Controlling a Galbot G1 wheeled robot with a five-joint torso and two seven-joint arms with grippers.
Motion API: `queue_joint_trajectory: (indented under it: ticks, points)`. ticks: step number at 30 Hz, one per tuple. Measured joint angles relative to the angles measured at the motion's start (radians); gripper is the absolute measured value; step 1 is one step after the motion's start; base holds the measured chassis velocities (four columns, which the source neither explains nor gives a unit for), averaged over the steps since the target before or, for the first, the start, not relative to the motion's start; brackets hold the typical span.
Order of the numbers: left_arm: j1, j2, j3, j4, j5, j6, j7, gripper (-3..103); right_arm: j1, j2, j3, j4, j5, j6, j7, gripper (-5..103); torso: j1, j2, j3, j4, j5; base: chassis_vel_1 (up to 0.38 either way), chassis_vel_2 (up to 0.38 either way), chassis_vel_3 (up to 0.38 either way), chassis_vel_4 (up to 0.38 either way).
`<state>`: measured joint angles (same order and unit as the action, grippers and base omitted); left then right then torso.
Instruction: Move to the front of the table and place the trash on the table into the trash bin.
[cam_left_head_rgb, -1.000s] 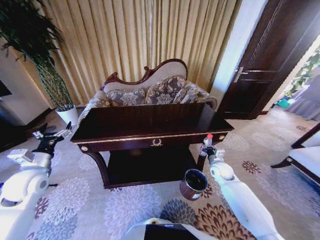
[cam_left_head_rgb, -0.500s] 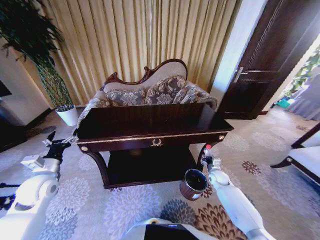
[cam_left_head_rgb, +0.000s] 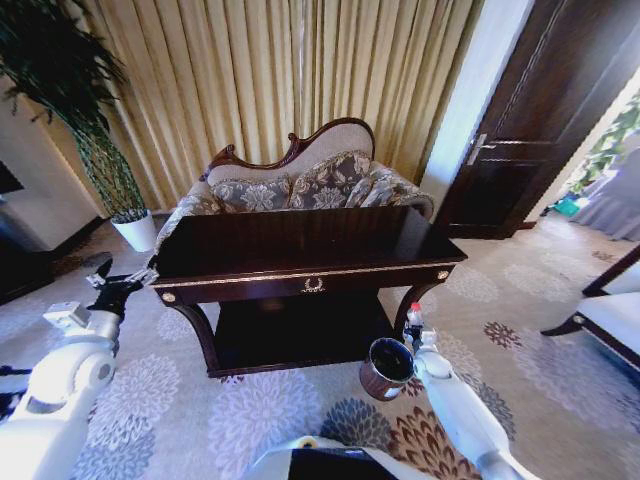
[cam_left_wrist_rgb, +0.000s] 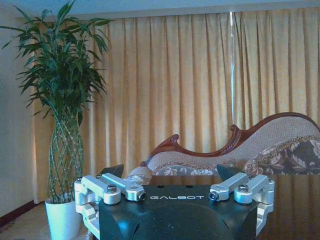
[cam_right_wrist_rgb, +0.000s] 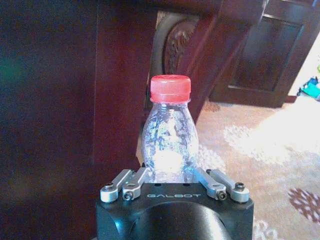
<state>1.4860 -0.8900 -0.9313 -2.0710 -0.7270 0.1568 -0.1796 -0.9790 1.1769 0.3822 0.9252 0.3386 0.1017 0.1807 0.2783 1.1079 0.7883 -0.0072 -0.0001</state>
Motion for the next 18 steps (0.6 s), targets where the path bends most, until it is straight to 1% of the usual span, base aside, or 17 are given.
queue_joint_trajectory:
  ticks: [1, 2, 3, 4, 9, 12, 13, 15, 16, 17, 18]
  points:
    - [0.0, 0.001, 0.0, 0.0, 0.0, 0.0, 0.0, 100, 0.007, 0.003, -0.008, -0.027, 0.0, 0.016, 0.001, 25, 0.0, 0.0, 0.0, 0.0, 0.0001, 0.0, 0.0, 0.0, 0.0]
    - [0.0, 0.001, 0.0, 0.0, 0.0, 0.0, 0.0, 100, 0.007, 0.003, -0.008, -0.027, 0.0, 0.016, 0.001, 25, 0.0, 0.0, 0.0, 0.0, 0.0001, 0.0, 0.0, 0.0, 0.0]
    - [-0.001, 0.002, 0.0, 0.0, -0.001, 0.0, 0.001, 100, 0.019, 0.007, -0.024, -0.074, 0.002, 0.044, 0.003, 25, 0.0, 0.0, 0.0, 0.0001, 0.0002, 0.0, 0.0, 0.0, 0.0]
    - [-0.001, 0.002, -0.001, 0.0, -0.001, 0.0, 0.002, 100, 0.023, 0.01, -0.031, -0.094, 0.003, 0.055, 0.004, 25, 0.0, 0.0, 0.0, 0.0, 0.0002, 0.0, 0.0, 0.0, 0.0]
    - [0.004, 0.001, -0.003, -0.001, -0.002, -0.002, 0.004, 100, 0.029, 0.017, -0.045, -0.12, 0.001, 0.07, 0.008, 25, 0.0, 0.0, 0.0, 0.0, 0.0, 0.0, 0.0, 0.0, 0.0]
    - [0.005, 0.0, -0.004, -0.001, -0.002, -0.004, 0.005, 100, 0.035, 0.02, -0.055, -0.123, -0.002, 0.07, 0.033, 25, 0.0, 0.0, 0.0, 0.0001, 0.0, 0.0, 0.0, 0.0, 0.0]
    - [0.005, 0.001, -0.005, -0.002, -0.003, -0.005, 0.006, 100, 0.036, 0.021, -0.058, -0.123, -0.003, 0.07, 0.04, 30, 0.0, 0.0, 0.0, 0.0001, 0.0, 0.0, 0.0, 0.0, 0.0]
    - [0.005, 0.001, -0.006, -0.002, -0.003, -0.005, 0.006, 100, 0.036, 0.021, -0.059, -0.123, -0.005, 0.07, 0.043, 30, 0.0, 0.0, 0.0, 0.0, 0.0001, 0.0, 0.0, 0.0, 0.0]
    - [0.004, 0.002, -0.006, -0.002, -0.003, -0.005, 0.006, 100, 0.036, 0.021, -0.059, -0.122, -0.006, 0.07, 0.045, 35, 0.0, 0.0, 0.0, 0.0, 0.0, 0.0, 0.0, 0.0, 0.0]
    - [0.004, 0.002, -0.006, -0.002, -0.003, -0.005, 0.006, 100, 0.036, 0.021, -0.059, -0.122, -0.006, 0.07, 0.045, 35, 0.0, 0.0, 0.0, 0.0, 0.0, 0.0, 0.0, 0.0, 0.0]
    - [0.003, 0.002, -0.007, -0.002, -0.004, -0.005, 0.006, 100, 0.036, 0.02, -0.059, -0.117, -0.008, 0.07, 0.048, 40, 0.0, 0.0, 0.0, 0.0, 0.0, 0.0, 0.0, 0.0, 0.0]
